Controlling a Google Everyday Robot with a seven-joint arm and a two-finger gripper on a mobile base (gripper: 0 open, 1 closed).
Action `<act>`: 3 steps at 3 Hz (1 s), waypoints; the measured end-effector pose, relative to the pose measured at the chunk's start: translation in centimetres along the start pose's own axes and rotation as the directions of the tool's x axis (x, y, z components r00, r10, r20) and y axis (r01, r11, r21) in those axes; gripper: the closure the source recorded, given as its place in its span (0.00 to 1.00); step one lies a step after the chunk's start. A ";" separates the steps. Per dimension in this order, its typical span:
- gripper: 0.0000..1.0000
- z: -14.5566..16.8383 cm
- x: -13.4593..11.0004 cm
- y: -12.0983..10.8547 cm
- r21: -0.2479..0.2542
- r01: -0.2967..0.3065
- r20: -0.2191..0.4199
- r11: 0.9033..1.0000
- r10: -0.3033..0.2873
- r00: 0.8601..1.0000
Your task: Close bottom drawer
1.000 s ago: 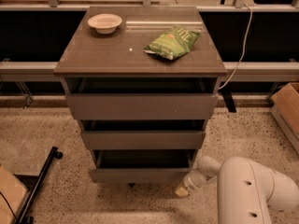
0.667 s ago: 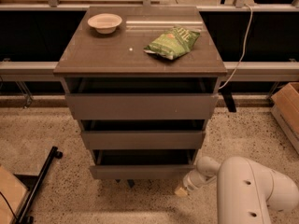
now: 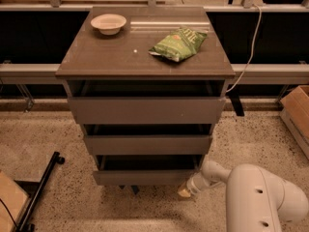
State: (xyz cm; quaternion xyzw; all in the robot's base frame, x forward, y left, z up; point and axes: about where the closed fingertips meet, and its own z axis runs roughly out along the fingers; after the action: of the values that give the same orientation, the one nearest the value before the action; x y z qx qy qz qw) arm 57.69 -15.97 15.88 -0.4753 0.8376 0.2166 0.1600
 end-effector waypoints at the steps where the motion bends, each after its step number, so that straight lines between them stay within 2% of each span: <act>1: 0.92 -0.4 -3.1 -3.6 0.075 0.079 0.052 0.994 -0.083 0.995; 2: 0.89 -0.5 -3.2 -3.9 0.081 0.080 0.053 0.993 -0.085 0.995; 3: 0.65 -0.3 -3.2 -3.7 0.076 0.080 0.052 0.994 -0.084 0.995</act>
Offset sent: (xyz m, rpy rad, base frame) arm 0.0365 0.0050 0.0079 0.0065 -0.0963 0.0210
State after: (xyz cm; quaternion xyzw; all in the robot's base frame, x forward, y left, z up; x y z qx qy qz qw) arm 62.45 -15.46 16.85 -0.4969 0.8201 0.1918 0.2093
